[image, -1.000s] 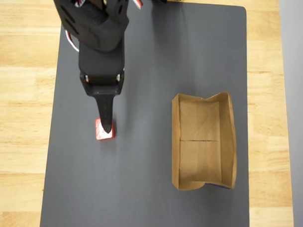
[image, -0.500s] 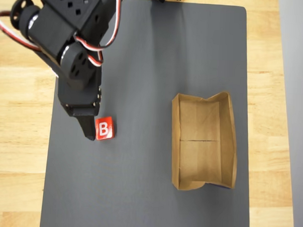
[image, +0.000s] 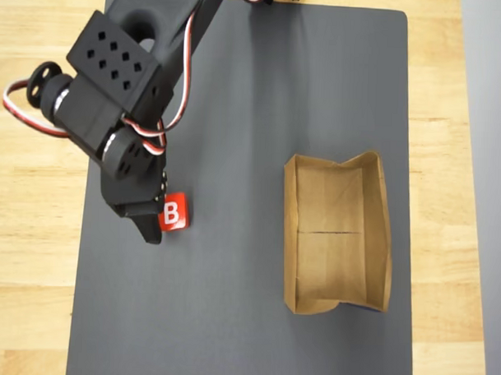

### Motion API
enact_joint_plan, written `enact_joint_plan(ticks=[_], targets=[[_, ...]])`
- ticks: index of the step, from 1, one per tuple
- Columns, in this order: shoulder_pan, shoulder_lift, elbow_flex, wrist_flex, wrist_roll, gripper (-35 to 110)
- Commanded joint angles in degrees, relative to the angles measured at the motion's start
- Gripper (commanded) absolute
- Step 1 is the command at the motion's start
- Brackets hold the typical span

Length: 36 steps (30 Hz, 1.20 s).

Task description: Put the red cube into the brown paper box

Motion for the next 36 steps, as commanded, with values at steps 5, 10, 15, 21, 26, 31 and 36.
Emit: enact_joint_plan(ticks=[5, 10, 15, 21, 26, 31, 36], targets=[[-0.53, -2.29, -6.77, 4.48, -2.20, 36], [-1.05, -3.16, -8.09, 5.01, -2.11, 35], [-1.14, -4.39, -9.76, 5.80, -1.76, 27], [-0.88, -5.62, -12.22, 6.33, -1.67, 23], [-1.05, -6.68, -13.54, 6.94, -2.02, 23], [-1.49, -7.47, -14.15, 7.82, -3.34, 23], [-1.85, -10.46, -18.63, 10.63, -3.87, 23]])
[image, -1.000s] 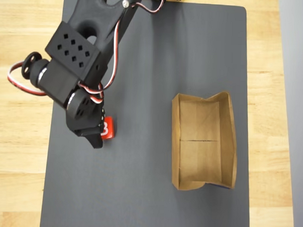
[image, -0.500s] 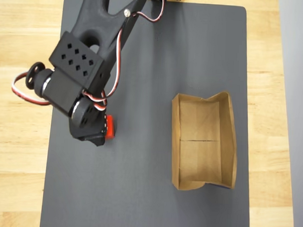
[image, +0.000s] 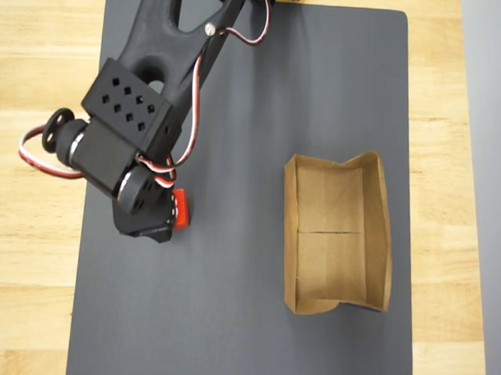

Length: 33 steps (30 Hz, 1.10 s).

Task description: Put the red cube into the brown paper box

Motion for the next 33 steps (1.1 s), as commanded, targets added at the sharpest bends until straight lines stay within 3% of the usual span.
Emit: enact_joint_plan(ticks=[1, 14, 33], targets=[[0.26, 0.97, -2.11, 5.36, -1.14, 22], [-0.44, -1.93, -5.80, 8.00, -2.99, 5], [0.18, 4.66, -3.87, 5.80, -2.02, 0]])
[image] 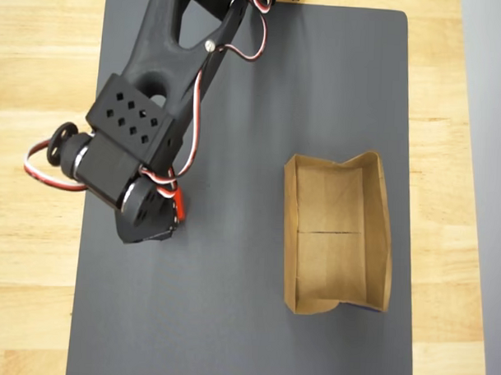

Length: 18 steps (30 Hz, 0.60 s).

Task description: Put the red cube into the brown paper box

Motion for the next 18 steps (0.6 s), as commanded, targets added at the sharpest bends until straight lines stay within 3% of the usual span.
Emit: enact_joint_plan(ticks=[1, 10, 18], targets=[[0.35, 7.47, 0.62, 4.57, 0.44, 0], [-0.44, 21.27, 11.69, -3.60, 3.60, 0], [-2.81, 36.56, 31.29, -17.49, 6.15, 0]])
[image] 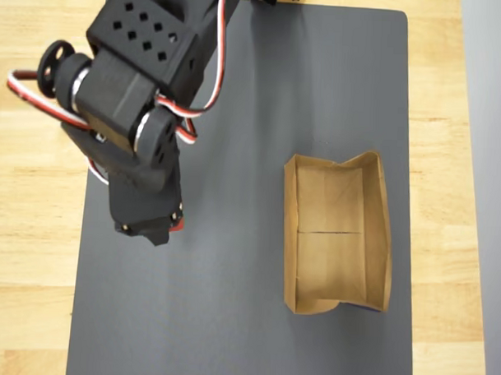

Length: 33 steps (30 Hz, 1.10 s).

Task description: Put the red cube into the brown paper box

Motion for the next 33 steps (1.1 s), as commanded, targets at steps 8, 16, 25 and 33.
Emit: enact_joint_plan(ticks=[8, 16, 25, 33], targets=[[-5.54, 24.35, 23.73, -18.63, 4.39, 0], [-12.66, 33.49, 28.56, -15.82, 8.88, 0], [-19.25, 35.07, 28.92, -8.70, 10.37, 0], [-25.75, 34.72, 29.79, -4.83, 13.54, 0]])
